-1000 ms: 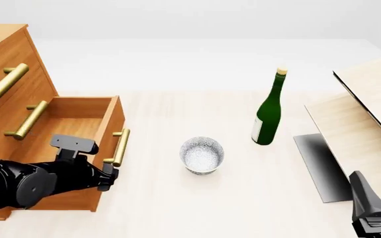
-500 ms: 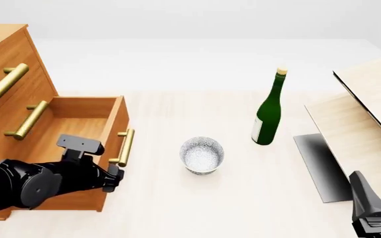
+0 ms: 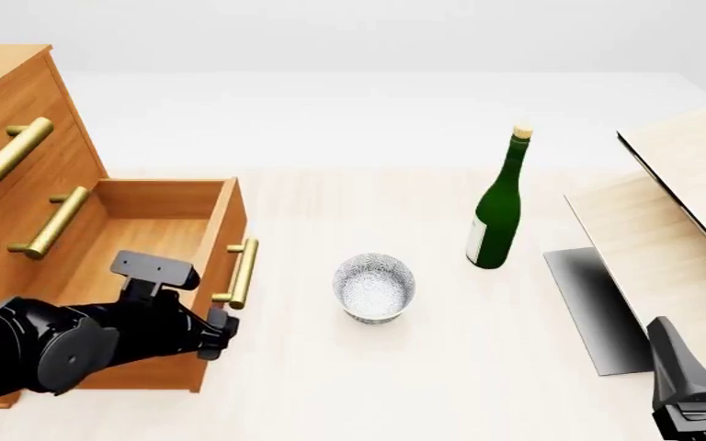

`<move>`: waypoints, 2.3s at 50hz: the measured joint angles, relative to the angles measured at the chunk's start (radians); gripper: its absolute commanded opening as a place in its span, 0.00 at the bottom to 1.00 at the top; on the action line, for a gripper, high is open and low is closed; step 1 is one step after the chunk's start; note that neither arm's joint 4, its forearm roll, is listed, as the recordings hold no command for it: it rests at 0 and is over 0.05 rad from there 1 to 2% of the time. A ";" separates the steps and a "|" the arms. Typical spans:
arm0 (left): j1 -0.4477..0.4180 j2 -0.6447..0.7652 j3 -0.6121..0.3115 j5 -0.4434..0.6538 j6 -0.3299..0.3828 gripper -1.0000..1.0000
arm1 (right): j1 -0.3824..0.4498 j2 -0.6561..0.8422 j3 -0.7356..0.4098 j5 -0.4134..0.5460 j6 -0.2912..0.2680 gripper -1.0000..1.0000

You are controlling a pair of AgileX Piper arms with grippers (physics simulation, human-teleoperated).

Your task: Put the bowl in the bottom drawer of the cabinet and close it.

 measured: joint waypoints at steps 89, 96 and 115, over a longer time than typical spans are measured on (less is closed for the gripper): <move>-0.001 -0.391 -0.011 0.185 0.085 1.00 | 0.000 0.000 0.000 0.000 0.000 1.00; -0.012 -0.417 -0.024 0.193 0.080 1.00 | 0.000 0.000 0.000 0.000 0.000 1.00; -0.042 -0.436 -0.053 0.191 0.075 1.00 | 0.000 0.000 0.000 0.000 0.000 1.00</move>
